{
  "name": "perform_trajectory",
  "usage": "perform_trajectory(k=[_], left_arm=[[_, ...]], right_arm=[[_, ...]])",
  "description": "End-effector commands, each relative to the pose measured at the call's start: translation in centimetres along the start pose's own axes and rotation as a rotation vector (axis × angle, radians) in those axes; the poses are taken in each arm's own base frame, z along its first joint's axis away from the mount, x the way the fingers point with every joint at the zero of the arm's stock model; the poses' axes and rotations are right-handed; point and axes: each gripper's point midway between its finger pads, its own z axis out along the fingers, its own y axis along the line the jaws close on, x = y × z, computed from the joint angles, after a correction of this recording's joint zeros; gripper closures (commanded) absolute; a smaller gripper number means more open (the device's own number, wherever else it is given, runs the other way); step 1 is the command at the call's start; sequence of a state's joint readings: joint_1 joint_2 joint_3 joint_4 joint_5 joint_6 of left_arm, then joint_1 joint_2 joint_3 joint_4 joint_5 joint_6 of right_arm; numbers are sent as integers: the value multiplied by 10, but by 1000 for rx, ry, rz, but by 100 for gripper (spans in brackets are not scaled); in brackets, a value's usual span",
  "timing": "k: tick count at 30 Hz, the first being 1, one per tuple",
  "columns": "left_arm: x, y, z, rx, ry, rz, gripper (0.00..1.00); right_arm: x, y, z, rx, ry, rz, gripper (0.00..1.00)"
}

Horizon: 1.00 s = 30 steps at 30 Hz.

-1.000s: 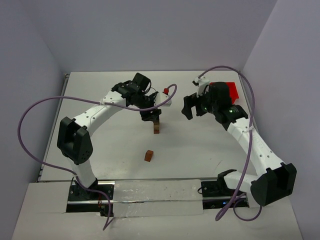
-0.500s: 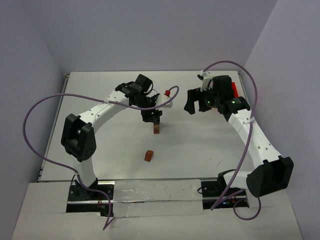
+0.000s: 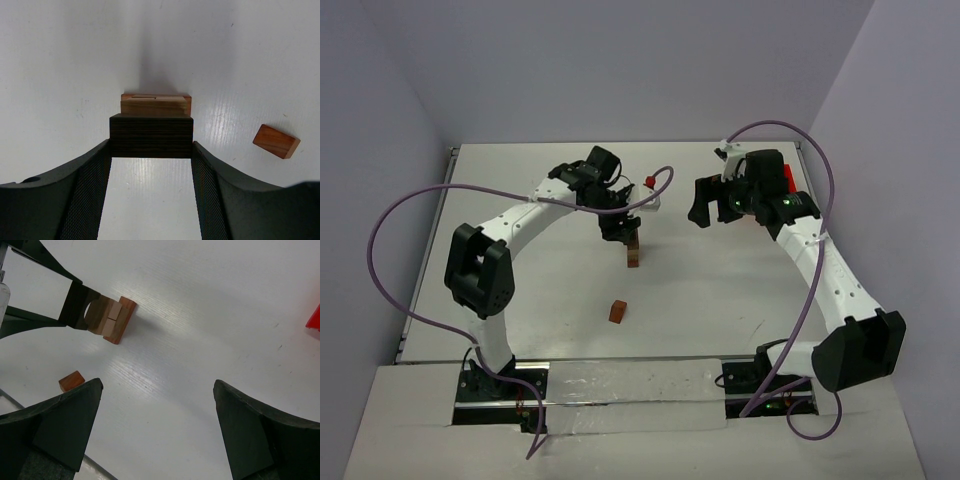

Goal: Build the wood block tower

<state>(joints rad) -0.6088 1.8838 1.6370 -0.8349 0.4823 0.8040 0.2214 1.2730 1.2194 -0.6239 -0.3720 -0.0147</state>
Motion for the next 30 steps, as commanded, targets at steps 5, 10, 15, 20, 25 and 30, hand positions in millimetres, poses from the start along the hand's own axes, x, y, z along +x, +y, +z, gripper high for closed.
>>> perform_trajectory(k=[5, 10, 15, 20, 25, 30], left_arm=[[-26, 10, -9, -9, -78, 48, 84], [-28, 11, -8, -6, -82, 41, 82], [-27, 11, -7, 2, -80, 36, 81], [-26, 8, -5, 12, -82, 28, 80], [-24, 7, -3, 20, -76, 25, 78], [-22, 6, -1, 29, -71, 23, 77]], right_arm=[[-17, 3, -2, -21, -30, 7, 0], [-17, 3, -2, -20, -30, 8, 0], [-16, 3, -1, -22, -27, 9, 0], [-16, 3, -1, -24, -25, 9, 0], [-17, 4, -2, -27, -29, 8, 0], [-16, 4, -1, -27, -25, 9, 0]])
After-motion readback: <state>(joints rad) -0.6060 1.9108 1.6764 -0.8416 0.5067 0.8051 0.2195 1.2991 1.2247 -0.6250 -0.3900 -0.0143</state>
